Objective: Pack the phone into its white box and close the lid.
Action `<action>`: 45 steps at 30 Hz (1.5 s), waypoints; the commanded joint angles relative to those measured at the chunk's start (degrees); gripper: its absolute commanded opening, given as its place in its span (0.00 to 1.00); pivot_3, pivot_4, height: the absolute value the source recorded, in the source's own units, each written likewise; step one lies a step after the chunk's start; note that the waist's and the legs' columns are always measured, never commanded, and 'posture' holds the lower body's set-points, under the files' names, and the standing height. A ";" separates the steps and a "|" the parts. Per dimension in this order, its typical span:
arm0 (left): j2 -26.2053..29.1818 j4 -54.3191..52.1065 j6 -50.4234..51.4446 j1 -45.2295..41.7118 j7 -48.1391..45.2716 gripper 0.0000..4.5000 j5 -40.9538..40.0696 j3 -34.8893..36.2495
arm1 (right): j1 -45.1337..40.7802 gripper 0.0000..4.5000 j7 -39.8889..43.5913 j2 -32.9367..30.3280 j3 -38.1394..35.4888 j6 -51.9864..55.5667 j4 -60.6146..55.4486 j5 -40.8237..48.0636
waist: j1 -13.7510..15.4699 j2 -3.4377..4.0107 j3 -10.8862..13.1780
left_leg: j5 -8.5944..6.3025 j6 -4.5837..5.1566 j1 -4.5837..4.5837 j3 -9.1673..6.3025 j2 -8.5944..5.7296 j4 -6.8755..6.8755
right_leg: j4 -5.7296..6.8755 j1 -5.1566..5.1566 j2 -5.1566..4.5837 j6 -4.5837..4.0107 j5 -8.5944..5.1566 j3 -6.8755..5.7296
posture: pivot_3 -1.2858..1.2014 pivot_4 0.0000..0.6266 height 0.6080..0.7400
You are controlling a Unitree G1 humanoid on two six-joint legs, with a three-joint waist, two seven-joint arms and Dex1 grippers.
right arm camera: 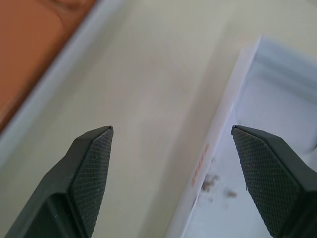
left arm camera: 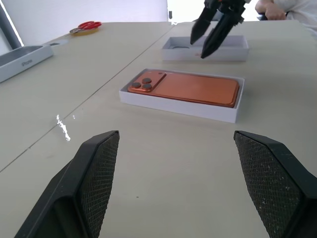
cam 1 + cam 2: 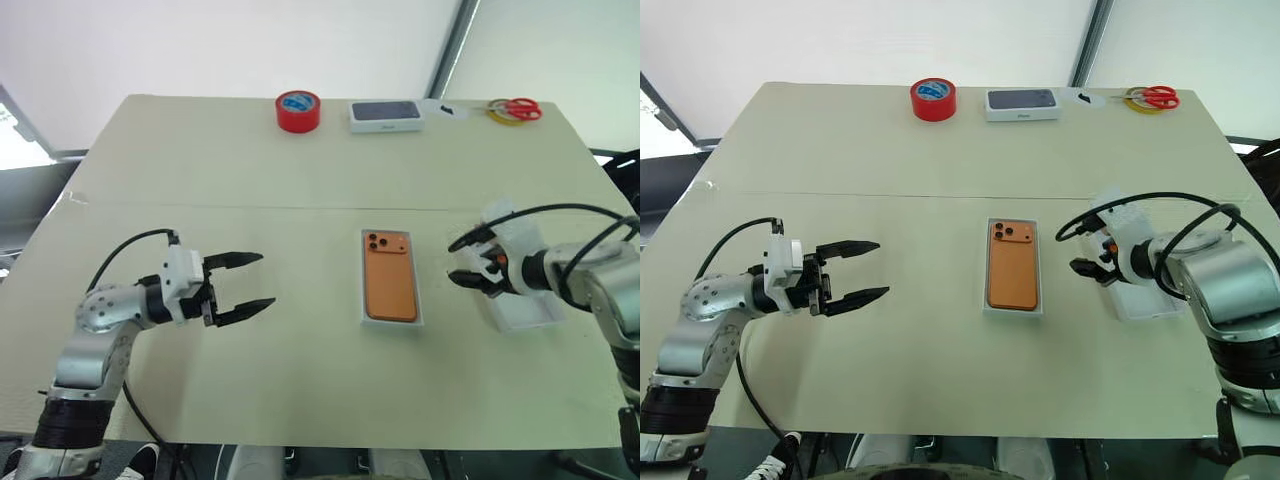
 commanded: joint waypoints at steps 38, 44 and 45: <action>-2.69 -1.63 4.80 -3.21 5.67 0.23 -3.09 -0.07 | -12.95 0.00 -12.06 22.27 -11.99 -11.35 4.06 8.07 | -0.17 -0.32 -0.30 | 0.02 -0.01 -0.07 0.06 0.07 0.00 | 0.12 -0.12 0.19 0.02 0.00 0.01 | 0.52 0.24 0.92; -6.95 -0.93 4.73 -4.73 11.51 0.00 -1.00 -0.93 | -15.27 0.00 -13.99 38.19 -20.51 -8.62 1.26 18.99 | 0.02 -0.33 -0.31 | 0.02 0.00 -0.07 0.03 0.06 0.04 | 0.19 -0.09 0.20 0.03 0.01 -0.01 | 0.52 0.24 0.92; -7.51 -0.90 5.08 -4.86 12.29 0.00 -0.94 -1.03 | -15.45 0.00 -14.81 40.12 -21.90 -7.19 1.01 20.34 | 0.07 -0.34 -0.31 | 0.02 -0.01 -0.07 0.04 0.06 0.05 | 0.23 -0.09 0.19 0.03 0.01 -0.01 | 0.52 0.24 0.92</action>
